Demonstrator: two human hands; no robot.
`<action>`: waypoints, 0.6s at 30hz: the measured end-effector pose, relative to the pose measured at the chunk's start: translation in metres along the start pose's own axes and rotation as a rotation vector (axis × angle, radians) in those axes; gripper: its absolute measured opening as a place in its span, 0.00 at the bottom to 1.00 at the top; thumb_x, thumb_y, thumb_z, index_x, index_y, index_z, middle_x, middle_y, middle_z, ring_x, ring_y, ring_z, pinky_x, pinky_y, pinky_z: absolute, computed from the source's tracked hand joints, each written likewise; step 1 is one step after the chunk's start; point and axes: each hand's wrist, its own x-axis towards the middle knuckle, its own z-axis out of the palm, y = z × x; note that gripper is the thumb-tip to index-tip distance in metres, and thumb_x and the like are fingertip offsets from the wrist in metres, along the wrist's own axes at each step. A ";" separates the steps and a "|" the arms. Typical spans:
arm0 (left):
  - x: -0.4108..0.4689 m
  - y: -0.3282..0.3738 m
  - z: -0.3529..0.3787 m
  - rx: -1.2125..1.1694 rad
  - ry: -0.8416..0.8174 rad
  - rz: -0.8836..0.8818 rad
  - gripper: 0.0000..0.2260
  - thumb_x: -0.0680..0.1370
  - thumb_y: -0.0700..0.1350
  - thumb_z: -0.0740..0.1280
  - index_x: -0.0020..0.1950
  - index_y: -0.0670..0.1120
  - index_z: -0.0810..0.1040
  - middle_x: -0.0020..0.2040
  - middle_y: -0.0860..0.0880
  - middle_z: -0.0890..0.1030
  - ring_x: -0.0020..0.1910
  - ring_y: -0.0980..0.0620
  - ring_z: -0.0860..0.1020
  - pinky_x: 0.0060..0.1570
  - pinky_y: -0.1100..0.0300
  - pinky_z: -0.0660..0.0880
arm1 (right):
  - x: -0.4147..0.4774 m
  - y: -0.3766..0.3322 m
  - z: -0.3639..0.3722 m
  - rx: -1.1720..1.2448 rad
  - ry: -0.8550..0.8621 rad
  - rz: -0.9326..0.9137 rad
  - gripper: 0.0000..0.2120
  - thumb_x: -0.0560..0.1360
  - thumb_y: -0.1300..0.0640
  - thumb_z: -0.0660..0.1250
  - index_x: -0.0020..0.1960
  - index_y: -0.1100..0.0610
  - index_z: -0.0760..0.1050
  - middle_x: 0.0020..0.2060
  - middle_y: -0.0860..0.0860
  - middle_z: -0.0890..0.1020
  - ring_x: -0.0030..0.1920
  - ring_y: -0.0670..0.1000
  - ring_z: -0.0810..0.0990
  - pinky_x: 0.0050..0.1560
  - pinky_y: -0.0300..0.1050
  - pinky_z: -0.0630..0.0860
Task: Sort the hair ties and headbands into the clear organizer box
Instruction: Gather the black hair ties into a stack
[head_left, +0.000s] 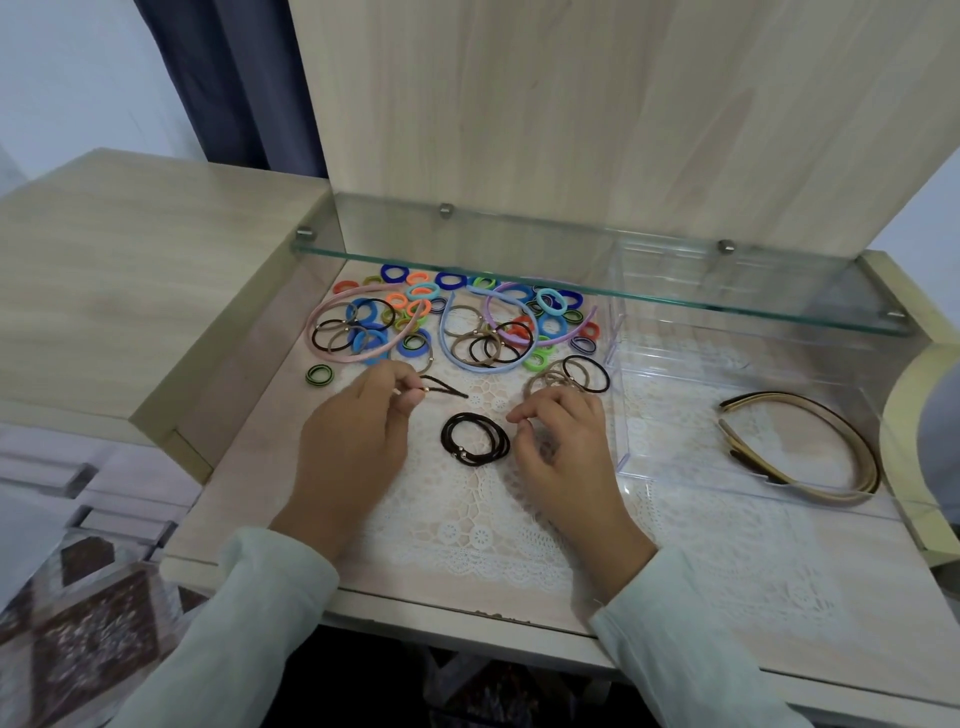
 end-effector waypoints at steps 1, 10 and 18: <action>-0.001 0.001 0.001 0.010 -0.015 0.053 0.04 0.82 0.48 0.62 0.51 0.52 0.76 0.44 0.58 0.80 0.37 0.57 0.75 0.33 0.69 0.65 | 0.000 0.000 0.000 0.001 -0.001 0.001 0.10 0.73 0.55 0.60 0.46 0.54 0.79 0.45 0.45 0.76 0.52 0.45 0.67 0.56 0.27 0.59; -0.011 0.001 0.006 -0.097 0.003 0.299 0.04 0.80 0.47 0.66 0.48 0.51 0.79 0.47 0.59 0.81 0.40 0.61 0.76 0.34 0.63 0.72 | 0.000 0.000 0.000 0.002 0.006 0.023 0.07 0.73 0.59 0.62 0.45 0.54 0.79 0.45 0.45 0.76 0.53 0.46 0.67 0.56 0.27 0.60; -0.009 -0.009 0.013 -0.132 -0.136 0.331 0.02 0.78 0.47 0.68 0.48 0.53 0.80 0.48 0.59 0.81 0.44 0.58 0.79 0.40 0.52 0.76 | 0.000 -0.001 -0.001 -0.003 0.004 0.008 0.11 0.73 0.54 0.58 0.45 0.55 0.79 0.44 0.46 0.76 0.52 0.45 0.66 0.56 0.27 0.59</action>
